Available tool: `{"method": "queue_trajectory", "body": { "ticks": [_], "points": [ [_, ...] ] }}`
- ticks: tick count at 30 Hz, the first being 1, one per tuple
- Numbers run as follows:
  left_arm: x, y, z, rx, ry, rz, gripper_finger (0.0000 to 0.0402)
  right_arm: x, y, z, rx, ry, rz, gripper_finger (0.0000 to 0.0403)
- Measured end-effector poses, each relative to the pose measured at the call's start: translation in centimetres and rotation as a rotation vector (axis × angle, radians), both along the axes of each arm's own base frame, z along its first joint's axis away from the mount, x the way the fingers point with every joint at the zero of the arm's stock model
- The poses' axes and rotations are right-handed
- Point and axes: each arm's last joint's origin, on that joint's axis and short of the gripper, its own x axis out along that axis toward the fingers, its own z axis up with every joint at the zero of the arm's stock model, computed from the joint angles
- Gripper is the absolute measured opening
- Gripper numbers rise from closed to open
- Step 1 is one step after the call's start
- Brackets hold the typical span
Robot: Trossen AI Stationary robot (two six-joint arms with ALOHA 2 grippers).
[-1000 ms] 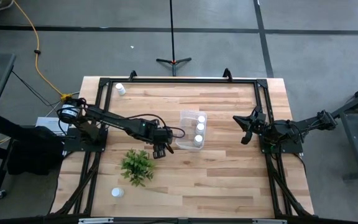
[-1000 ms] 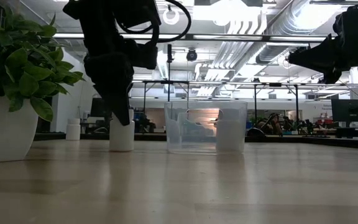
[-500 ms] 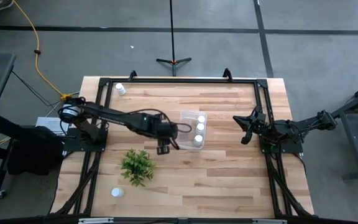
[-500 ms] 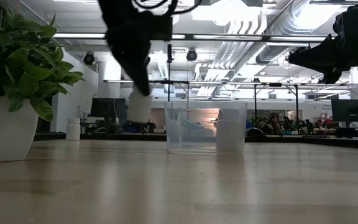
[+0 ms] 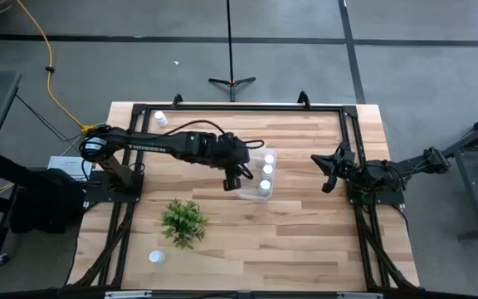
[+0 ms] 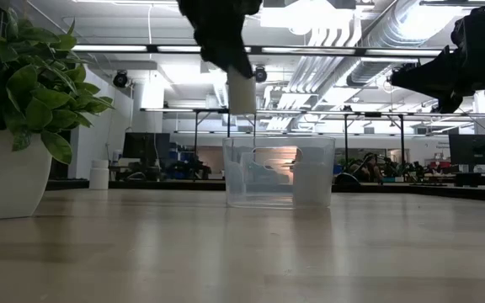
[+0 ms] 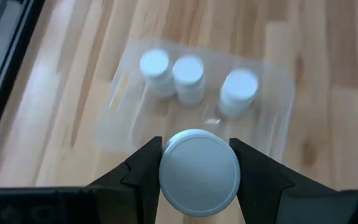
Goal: Pick and place pill bottles into a basket
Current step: Put the white medicine bottle into the transparent bin
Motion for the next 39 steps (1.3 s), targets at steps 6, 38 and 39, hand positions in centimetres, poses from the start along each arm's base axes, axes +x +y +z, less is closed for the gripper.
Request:
{"method": "queue_trajectory", "body": {
  "ticks": [6,38,39],
  "points": [
    [1.1,-0.2,0.2,-0.012,-0.092,-0.025,0.0199,0.0,0.0,0.0,0.0,0.0,0.0,0.0001],
    [5.3,-0.4,-7.8,-0.08,0.057,-0.122,0.0198,0.0,0.0,0.0,0.0,0.0,0.001,0.0001],
    [5.3,-0.5,-7.8,-0.085,0.058,-0.127,0.0198,0.0,0.0,0.0,0.0,0.0,0.001,0.0001]
  ]
}}
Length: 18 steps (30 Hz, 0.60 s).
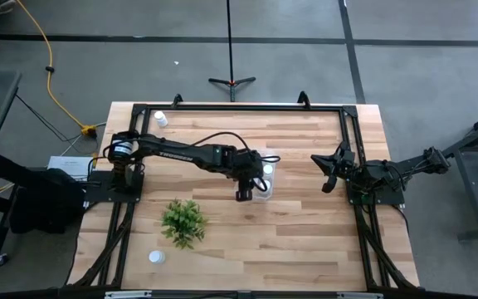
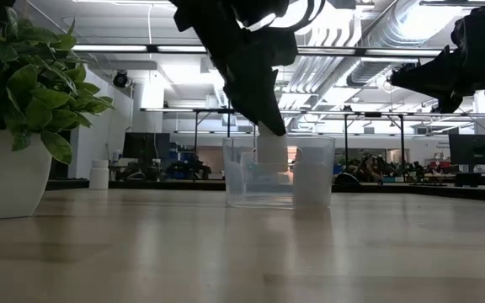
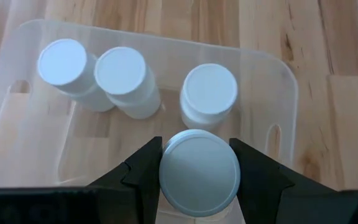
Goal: Pick and place pill bottles into a basket
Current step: Put the white medicine bottle into the transparent bin
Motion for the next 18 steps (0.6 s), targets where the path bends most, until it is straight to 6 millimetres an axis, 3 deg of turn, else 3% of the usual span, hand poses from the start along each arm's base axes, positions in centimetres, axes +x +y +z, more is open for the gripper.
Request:
{"method": "queue_trajectory", "body": {
  "ticks": [18],
  "points": [
    [0.6,-0.1,-2.1,-0.02,0.048,-0.022,0.0198,0.1,0.0,-0.1,-0.003,0.012,0.004,0.0001]
  ]
}}
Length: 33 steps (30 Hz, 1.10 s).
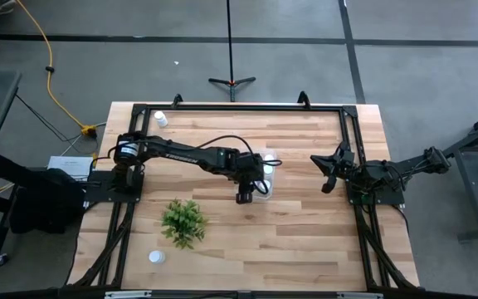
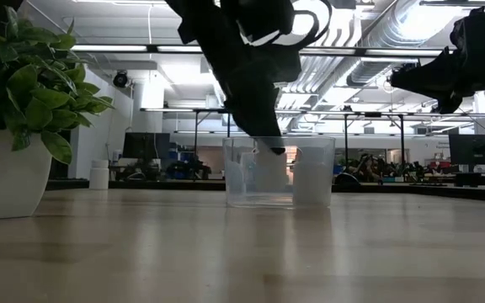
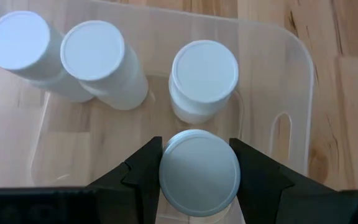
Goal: Pick and place pill bottles into a basket
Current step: Put the white medicine bottle into the transparent bin
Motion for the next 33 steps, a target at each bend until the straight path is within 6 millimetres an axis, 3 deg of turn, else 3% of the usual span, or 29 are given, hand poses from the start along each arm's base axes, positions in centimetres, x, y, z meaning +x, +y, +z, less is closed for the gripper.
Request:
{"method": "queue_trajectory", "body": {
  "ticks": [7,22,28,33],
  "points": [
    [0.0,0.0,0.0,0.003,0.004,-0.004,0.0205,0.0,0.0,0.0,0.0,0.001,0.0,0.0002],
    [-0.1,0.2,0.1,0.059,0.025,0.027,0.0307,0.0,0.0,0.0,-0.001,0.001,0.0,0.0001],
    [-0.1,0.3,3.1,0.103,0.091,0.05,0.0318,0.0,0.0,0.0,-0.001,0.001,-0.002,0.0001],
    [-0.4,0.6,6.9,0.178,0.136,0.069,0.0305,0.0,0.0,0.0,-0.001,0.001,-0.002,0.0002]
  ]
}}
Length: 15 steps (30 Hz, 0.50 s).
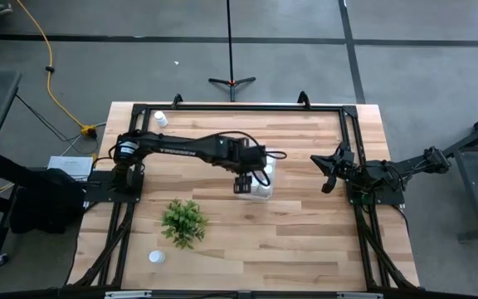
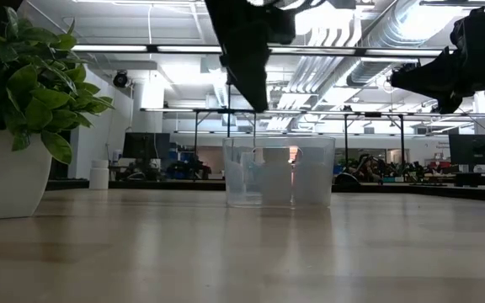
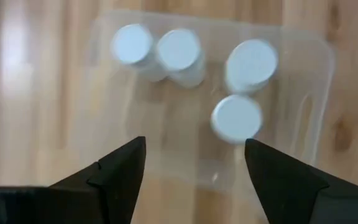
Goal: Pick and place pill bottles into a basket
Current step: Put the white medicine bottle into the transparent bin
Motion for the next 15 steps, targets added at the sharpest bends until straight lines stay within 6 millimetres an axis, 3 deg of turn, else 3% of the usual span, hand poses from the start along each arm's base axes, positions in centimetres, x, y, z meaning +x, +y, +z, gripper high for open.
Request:
{"method": "queue_trajectory", "body": {
  "ticks": [6,15],
  "points": [
    [-1.1,0.5,2.7,0.065,0.085,0.023,0.0288,0.0,0.0,0.0,0.0,0.0,0.0,0.0002],
    [-3.0,0.4,3.5,-0.11,0.23,0.057,0.0274,0.0,0.0,0.0,0.0,0.0,-0.001,0.0001]
  ]
}}
